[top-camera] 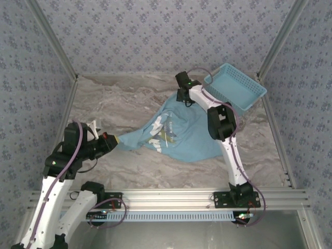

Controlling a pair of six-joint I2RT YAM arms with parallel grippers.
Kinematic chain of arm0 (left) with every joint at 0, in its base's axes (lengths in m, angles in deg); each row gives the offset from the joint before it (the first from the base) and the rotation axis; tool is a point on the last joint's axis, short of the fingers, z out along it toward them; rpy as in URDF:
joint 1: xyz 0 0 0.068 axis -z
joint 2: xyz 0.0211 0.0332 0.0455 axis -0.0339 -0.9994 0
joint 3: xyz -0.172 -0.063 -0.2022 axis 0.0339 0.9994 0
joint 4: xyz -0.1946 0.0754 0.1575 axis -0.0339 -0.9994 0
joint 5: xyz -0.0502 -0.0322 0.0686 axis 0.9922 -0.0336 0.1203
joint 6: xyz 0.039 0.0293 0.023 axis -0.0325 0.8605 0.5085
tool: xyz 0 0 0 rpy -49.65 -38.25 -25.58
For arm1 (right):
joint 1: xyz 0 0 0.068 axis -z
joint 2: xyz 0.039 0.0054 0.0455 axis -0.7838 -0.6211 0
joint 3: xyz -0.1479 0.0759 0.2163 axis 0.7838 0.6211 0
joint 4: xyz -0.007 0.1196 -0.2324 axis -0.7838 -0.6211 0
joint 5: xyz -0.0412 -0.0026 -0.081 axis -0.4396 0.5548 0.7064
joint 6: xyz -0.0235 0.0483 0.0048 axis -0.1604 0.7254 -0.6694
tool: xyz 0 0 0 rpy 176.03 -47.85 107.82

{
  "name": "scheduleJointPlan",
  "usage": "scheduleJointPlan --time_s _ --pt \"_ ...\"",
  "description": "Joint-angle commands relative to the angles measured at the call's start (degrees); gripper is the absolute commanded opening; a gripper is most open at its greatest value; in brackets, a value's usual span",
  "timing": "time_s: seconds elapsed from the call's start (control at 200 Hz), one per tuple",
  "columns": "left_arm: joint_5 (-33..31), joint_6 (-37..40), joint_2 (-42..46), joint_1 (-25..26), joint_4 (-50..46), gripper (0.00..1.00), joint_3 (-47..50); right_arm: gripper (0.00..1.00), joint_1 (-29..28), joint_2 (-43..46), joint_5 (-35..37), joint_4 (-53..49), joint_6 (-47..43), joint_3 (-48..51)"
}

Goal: Fold and stack the t-shirts

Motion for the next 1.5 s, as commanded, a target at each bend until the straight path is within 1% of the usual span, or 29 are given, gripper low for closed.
scheduleJointPlan --time_s 0.0,0.075,0.12,0.18,0.32,0.44,0.485,0.56,0.63,0.734,0.799,0.864,1.014,1.139,1.214,1.309,1.389,1.494 --pt "-3.59 2.05 0.69 -0.44 -1.96 0.0 -0.93 0.38 0.72 2.73 0.3 -5.26 1.32 2.3" --pt "-4.67 2.05 -0.21 -0.44 -1.55 0.0 -0.92 0.27 1.51 5.59 -1.01 -5.09 3.76 8.28" --pt "-5.75 2.22 -0.77 -0.51 -1.37 0.0 -0.97 0.25 1.91 7.9 -1.7 -4.25 5.52 13.12" --pt "-7.3 2.62 -1.68 -0.53 -1.36 0.0 -1.3 0.24 2.3 11.67 -3.18 -3.18 7.63 19.48" --pt "-9.75 4.7 -4.09 -1.1 -1.99 0.0 -2.33 0.24 2.09 19.98 -5.94 -1.91 12.6 34.07" --pt "-10.4 6.32 -5.36 -1.88 -2.02 0.0 -3.08 0.25 0.3 27.8 -8.51 -0.5 16.75 45.68" --pt "-10.76 6.93 -5.9 -2.09 -2.14 0.0 -3.38 0.26 -0.4 30.84 -8.66 0.06 18.11 48.8" --pt "-10.67 7.54 -6.78 -2.5 -2.05 0.0 -3.39 0.31 -0.84 35.26 -8.04 0.83 20.21 51.64" --pt "-9.77 7.77 -7.45 -2.64 -1.08 0.0 -2.97 0.34 -0.05 37.61 -6.56 0.38 20.22 51.04" --pt "-8.88 7.77 -8.38 -2.72 0.51 0.0 -2.67 0.39 2.14 39.36 -4.72 -1.11 20.86 47.62" --pt "-8.57 7.77 -8.98 -2.73 1.4 0.0 -2.6 0.41 3.22 39.53 -3.72 -1.87 22.65 45.39" --pt "-8.24 7.9 -9.62 -2.73 2.21 0.0 -2.49 0.45 3.95 39.08 -2.94 -2.14 25.81 43.65" --pt "-7.9 8.03 -10.75 -2.73 4.02 0.0 -2.22 0.47 4.72 34.52 -2.25 -5.08 36.21 38.32" --pt "-7.36 7.81 -11.21 -2.73 5.29 0.0 -1.87 0.5 5.07 30.25 -1.41 -4.48 42.78 34.19" --pt "-7.19 7.69 -11.22 -2.75 5.73 0.0 -1.65 0.5 5.15 27.17 -0.49 -5.1 43.93 30.94" --pt "-7.32 7.7 -11.06 -2.74 5.75 0.0 -1.63 0.5 5.58 23.2 -0.25 -10.28 46.91 26.55" --pt "-7.41 7.68 -10.94 -2.73 5.69 0.0 -1.63 0.5 5.73 22.1 0.96 -10.91 49.15 26.56" --pt "-7.53 7.61 -10.74 -2.72 5.75 0.0 -1.61 0.5 6.06 20.52 1.47 -10.57 49.86 26.6"
